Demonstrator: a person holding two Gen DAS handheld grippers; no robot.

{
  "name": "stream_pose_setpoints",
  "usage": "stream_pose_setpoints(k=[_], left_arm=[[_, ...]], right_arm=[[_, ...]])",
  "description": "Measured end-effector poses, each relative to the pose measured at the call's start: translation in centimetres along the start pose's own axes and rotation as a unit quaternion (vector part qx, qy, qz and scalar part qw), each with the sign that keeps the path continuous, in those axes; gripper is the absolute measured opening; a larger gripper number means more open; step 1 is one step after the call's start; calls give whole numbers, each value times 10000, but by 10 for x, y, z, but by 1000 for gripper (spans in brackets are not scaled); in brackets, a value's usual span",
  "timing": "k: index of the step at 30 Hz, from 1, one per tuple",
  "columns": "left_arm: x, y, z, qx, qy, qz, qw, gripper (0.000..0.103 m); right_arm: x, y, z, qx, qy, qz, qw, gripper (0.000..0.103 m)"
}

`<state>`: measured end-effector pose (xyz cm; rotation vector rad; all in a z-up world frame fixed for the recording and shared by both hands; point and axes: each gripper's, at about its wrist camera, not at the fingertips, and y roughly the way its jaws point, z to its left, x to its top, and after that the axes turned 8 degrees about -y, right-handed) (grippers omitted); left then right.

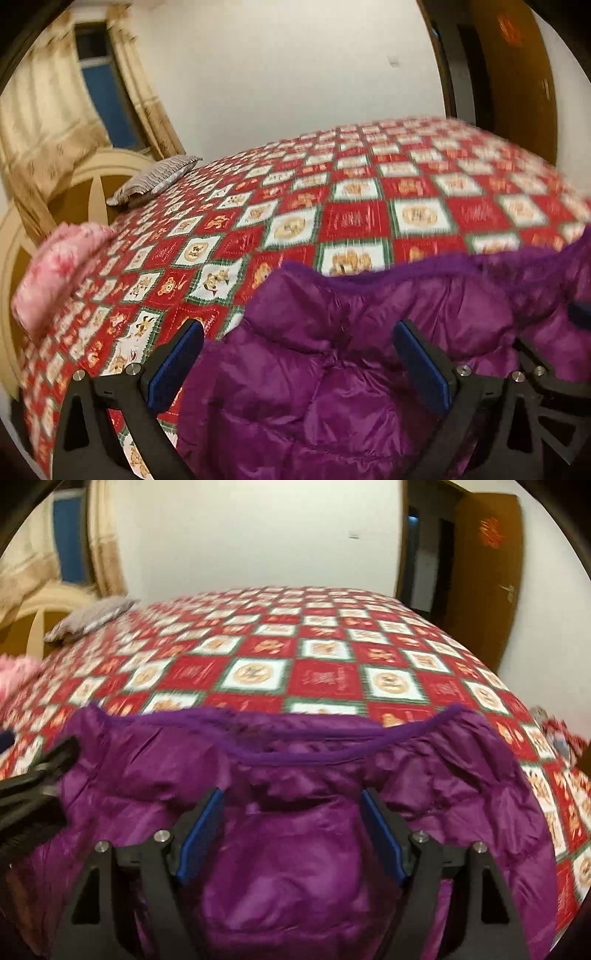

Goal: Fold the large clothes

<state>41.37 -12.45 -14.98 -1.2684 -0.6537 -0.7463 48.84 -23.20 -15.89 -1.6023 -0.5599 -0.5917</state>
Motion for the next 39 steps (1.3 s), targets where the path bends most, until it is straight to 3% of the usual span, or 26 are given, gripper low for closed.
stream_pose_setpoints(k=[3, 13, 16, 20, 25, 30, 36, 39], left_arm=[[-15, 23, -3, 70, 63, 305, 9995, 102], [-17, 29, -5, 31, 5, 464, 9989, 102], [-14, 4, 16, 58, -285, 431, 9986, 102], [-25, -42, 39, -22, -421, -97, 9991, 102], [-59, -20, 21, 77, -129, 285, 9995, 102], [-62, -23, 24, 79, -207, 231, 9995, 102], [-70, -66, 78, 142, -880, 40, 9960, 102], [-85, -77, 104, 243, -1165, 121, 9928, 102]], right_arm=[[-6, 17, 1, -42, -29, 218, 9997, 79], [-7, 33, 2, -68, -66, 421, 9991, 87], [-8, 23, 1, 42, -108, 468, 9988, 86], [-27, -33, 3, 90, -159, 70, 9998, 86], [-59, -36, 21, 3, -331, 77, 9994, 87], [-64, -27, 29, -206, -478, 59, 9986, 91], [-64, -43, 22, -133, -499, 77, 9986, 92], [-76, -79, 19, -210, -426, -308, 9984, 92]])
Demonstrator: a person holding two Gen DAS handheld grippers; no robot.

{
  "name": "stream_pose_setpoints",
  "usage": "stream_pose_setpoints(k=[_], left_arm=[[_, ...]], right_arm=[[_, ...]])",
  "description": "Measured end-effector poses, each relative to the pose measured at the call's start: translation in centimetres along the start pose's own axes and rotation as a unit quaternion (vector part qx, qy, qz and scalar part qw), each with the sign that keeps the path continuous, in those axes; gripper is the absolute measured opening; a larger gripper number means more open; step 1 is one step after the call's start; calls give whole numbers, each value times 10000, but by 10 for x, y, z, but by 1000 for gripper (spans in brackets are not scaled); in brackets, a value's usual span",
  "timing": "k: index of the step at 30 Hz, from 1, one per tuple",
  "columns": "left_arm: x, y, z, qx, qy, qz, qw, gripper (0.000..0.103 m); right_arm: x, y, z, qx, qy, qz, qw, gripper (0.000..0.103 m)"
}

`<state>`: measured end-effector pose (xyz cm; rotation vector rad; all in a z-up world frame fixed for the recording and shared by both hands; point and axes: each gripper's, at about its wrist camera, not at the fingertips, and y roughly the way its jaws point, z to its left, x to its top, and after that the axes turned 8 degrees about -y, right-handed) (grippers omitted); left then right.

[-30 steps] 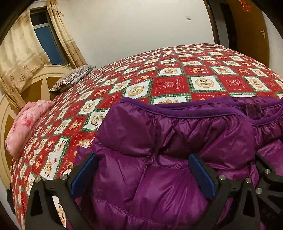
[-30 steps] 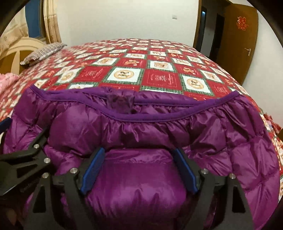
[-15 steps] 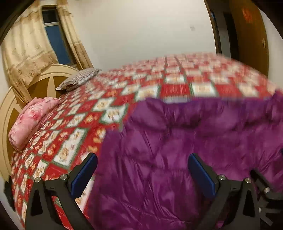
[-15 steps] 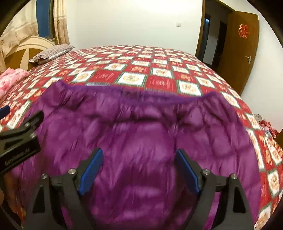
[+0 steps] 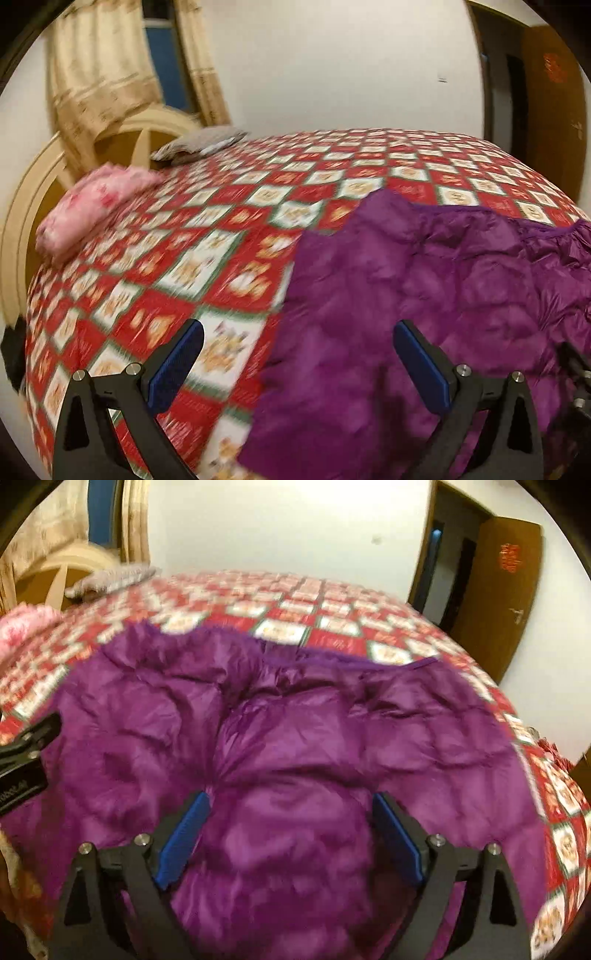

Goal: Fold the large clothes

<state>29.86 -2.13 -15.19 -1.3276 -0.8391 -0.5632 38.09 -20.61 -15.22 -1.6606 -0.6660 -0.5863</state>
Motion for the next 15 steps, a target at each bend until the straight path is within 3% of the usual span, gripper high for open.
stream_pose_setpoints(k=[5, 13, 15], left_arm=[[-21, 28, 11, -68, -261, 724, 9970, 102], [-31, 38, 16, -493, -504, 833, 9940, 102], [-31, 40, 20, -754, -675, 933, 9905, 95]], right_arm=[[-19, -5, 11, -109, -303, -6, 9995, 93], [-33, 7, 6, -106, -154, 87, 9998, 98], [-32, 9, 9, -172, -229, 123, 9995, 99]])
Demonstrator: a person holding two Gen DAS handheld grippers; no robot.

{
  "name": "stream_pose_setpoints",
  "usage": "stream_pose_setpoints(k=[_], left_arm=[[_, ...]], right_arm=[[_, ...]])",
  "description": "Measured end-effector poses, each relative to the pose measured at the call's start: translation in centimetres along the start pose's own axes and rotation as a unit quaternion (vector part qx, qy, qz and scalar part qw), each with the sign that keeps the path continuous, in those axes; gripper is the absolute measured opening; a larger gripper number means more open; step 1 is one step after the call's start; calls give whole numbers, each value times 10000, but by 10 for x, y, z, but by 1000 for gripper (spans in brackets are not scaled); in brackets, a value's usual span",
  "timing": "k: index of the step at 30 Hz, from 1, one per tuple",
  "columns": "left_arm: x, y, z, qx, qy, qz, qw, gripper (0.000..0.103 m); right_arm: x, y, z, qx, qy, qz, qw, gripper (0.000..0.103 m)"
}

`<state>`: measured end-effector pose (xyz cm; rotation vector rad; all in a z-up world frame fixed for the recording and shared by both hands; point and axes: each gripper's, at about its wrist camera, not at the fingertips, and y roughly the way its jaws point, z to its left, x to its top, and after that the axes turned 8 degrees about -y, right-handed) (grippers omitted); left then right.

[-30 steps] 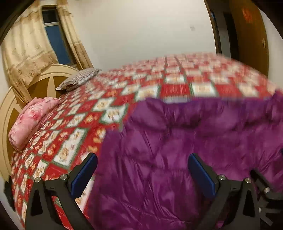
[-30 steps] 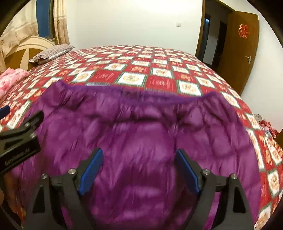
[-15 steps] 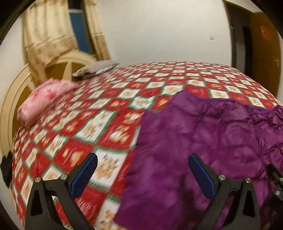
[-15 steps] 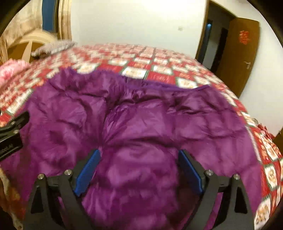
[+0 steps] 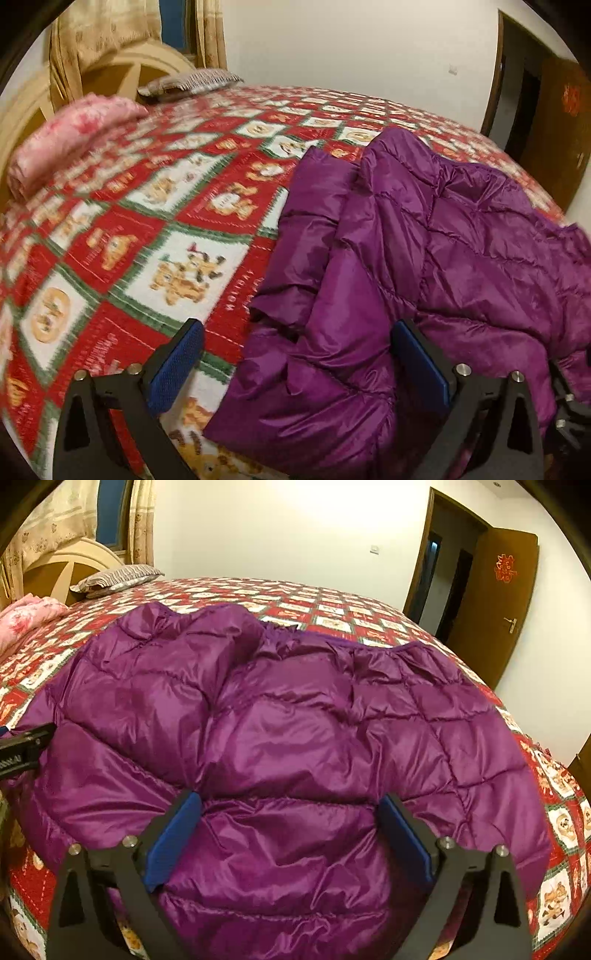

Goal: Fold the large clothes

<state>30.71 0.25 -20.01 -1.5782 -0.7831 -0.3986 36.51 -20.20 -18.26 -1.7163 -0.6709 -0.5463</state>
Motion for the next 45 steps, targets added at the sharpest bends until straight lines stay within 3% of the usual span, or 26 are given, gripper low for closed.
stream_pose_setpoints(k=[1, 2, 3, 5, 8, 11, 19, 23, 25, 27, 28, 30, 34, 38, 42, 45], left_arm=[[0, 0, 2, -261, -64, 50, 9996, 78], [-1, -1, 2, -513, -126, 86, 9986, 67], [-2, -2, 0, -574, -116, 69, 9983, 64], [-4, -4, -3, -741, -80, 70, 9972, 42], [-4, -8, -3, -967, -145, 35, 9952, 21], [-3, -16, 0, -1086, -157, -56, 9939, 13], [8, -40, 22, -1194, -274, -239, 9922, 9], [22, -64, 41, -1061, -275, -487, 9928, 9], [32, -80, 50, -914, -208, -694, 9932, 9], [43, -100, 56, -740, -61, -967, 9925, 9], [48, -109, 56, -659, 62, -1097, 9918, 9], [56, -128, 50, -534, 303, -1354, 9889, 9], [66, -161, 0, -765, 857, -1685, 9790, 9], [56, -180, -68, -1170, 1527, -1838, 9639, 9], [21, -177, -144, -1423, 2432, -1888, 9407, 9], [-13, -161, -187, -1547, 2956, -1717, 9269, 9]], right_arm=[[1, 1, 2, -24, -24, 2, 10000, 99], [2, 1, 2, -38, -34, -4, 10000, 99], [2, 1, 3, -35, -30, -8, 10000, 99], [1, 1, 3, -18, -11, -6, 10000, 99], [0, 1, 3, 19, 12, 20, 10000, 100], [0, 3, 2, -6, 2, 51, 10000, 100], [6, 2, 22, -174, -20, 128, 9998, 100], [9, -2, 42, 134, -82, 30, 9999, 100], [11, -11, 47, 530, -66, -98, 9985, 99], [11, -30, 47, 808, -59, -340, 9961, 91], [10, -39, 46, 389, 462, -507, 9969, 91], [4, -62, 34, 352, 516, -854, 9944, 91], [-21, -79, -28, -63, 1334, -928, 9867, 92], [-58, -71, -102, -627, 2117, -541, 9738, 92], [-97, -67, -157, -972, 2781, -268, 9552, 92], [-117, -70, -180, -1009, 3070, -170, 9462, 92]])
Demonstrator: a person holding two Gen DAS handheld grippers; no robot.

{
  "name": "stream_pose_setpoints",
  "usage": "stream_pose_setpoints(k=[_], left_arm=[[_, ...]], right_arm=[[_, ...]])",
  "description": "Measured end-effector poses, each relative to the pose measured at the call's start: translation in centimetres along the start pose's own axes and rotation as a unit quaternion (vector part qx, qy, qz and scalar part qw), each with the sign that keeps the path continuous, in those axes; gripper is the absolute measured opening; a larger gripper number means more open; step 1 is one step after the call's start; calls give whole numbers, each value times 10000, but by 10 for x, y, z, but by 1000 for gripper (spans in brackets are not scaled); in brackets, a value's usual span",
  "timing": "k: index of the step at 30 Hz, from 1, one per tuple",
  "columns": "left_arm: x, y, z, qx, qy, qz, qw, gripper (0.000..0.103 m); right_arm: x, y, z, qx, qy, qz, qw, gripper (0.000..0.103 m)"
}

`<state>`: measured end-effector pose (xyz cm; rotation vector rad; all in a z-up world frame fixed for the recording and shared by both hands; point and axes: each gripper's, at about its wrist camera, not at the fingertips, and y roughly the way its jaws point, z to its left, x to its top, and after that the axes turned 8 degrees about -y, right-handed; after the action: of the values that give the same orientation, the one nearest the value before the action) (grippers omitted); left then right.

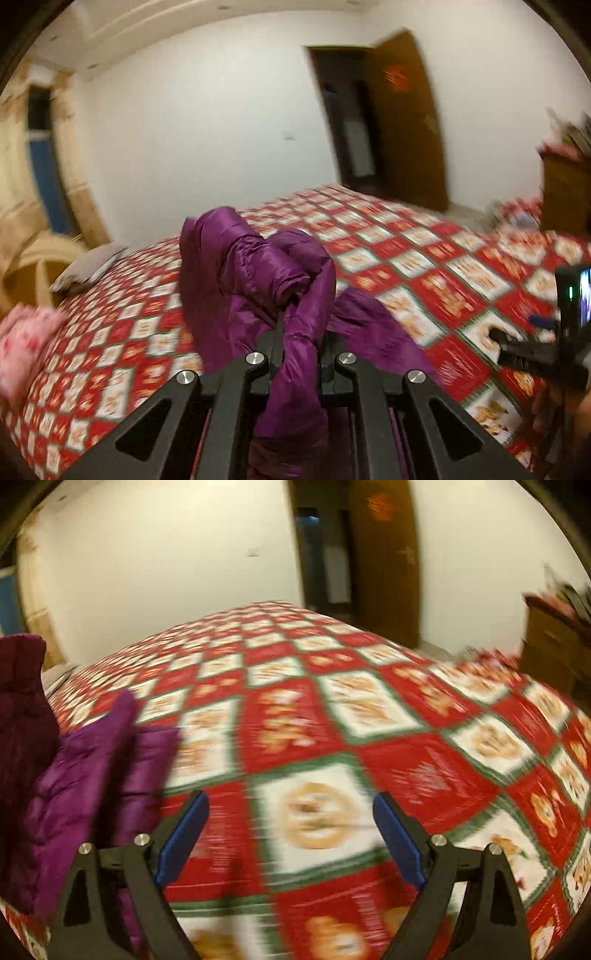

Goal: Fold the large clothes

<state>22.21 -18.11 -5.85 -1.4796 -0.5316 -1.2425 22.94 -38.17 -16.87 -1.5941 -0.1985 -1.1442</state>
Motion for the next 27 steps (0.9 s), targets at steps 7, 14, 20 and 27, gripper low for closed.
stream_pose_setpoints(k=[7, 14, 20, 27], left_arm=[[-55, 34, -79, -218, 1044, 495, 9931, 9], [-79, 17, -109, 12, 2051, 235, 9785, 39], [-57, -49, -103, -372, 1854, -481, 9808, 93], [-12, -17, 5, 730, 459, 142, 9962, 93]], right_arm=[[-12, 4, -18, 23, 115, 182, 9998, 92], [-6, 7, -16, 154, -49, 151, 9998, 92], [25, -9, -9, 366, -612, -109, 9974, 92], [98, -41, 61, 772, -1167, -83, 9901, 70]])
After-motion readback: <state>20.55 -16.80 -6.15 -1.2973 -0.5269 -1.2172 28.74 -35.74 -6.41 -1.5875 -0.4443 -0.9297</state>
